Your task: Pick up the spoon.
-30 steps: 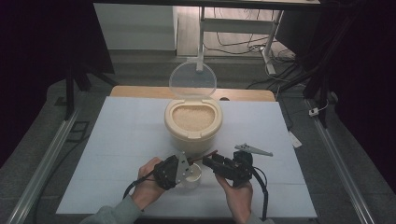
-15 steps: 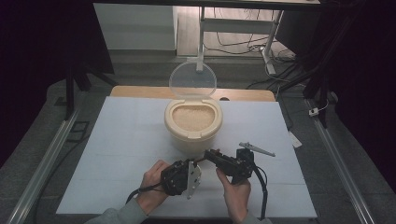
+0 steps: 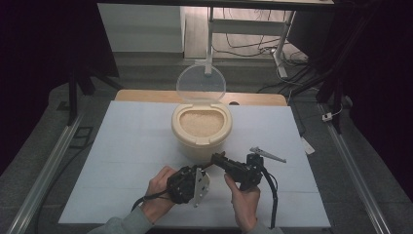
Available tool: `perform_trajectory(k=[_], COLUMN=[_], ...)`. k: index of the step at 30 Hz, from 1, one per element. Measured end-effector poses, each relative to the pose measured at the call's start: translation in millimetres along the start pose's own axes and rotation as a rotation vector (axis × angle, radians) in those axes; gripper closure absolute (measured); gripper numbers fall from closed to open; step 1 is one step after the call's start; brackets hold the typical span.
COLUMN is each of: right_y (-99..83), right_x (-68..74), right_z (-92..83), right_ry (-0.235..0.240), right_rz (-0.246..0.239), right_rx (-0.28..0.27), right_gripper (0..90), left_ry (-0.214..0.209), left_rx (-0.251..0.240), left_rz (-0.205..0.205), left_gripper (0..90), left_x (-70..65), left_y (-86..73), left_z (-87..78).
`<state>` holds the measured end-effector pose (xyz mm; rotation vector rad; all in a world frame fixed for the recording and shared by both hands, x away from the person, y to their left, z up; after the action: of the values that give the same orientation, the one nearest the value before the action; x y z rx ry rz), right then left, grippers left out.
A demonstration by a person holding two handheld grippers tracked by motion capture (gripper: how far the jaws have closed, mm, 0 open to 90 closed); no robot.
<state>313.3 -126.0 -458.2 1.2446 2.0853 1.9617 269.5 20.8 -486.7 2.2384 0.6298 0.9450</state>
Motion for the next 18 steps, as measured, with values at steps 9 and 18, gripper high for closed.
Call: perform_trajectory(k=[9, 18], right_y=[4.1, 4.8], right_x=[4.0, 7.4], right_z=[6.5, 7.1], right_ry=[0.068, 0.101], right_rz=[-0.034, -0.083], right_rx=[-0.026, -0.021], right_gripper=[76.7, 76.8], left_ry=[-0.078, -0.282], left_rx=[-0.031, -0.068], left_rz=[-0.095, -0.282], left_gripper=[64.1, 58.0], left_x=[13.9, 37.0], left_y=[2.2, 0.3], left_z=[-9.8, -15.1])
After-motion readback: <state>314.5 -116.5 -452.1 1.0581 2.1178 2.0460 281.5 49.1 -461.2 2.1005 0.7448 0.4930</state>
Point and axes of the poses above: each handheld gripper's, and its own axes: z roughly forward along the jaws, y roughly out of its top, x roughly to its left, the point moved 5 cm from there along z, roughly forward along the jaws, and after that the axes turned 12 degrees about -z, right-handed, at the moved point
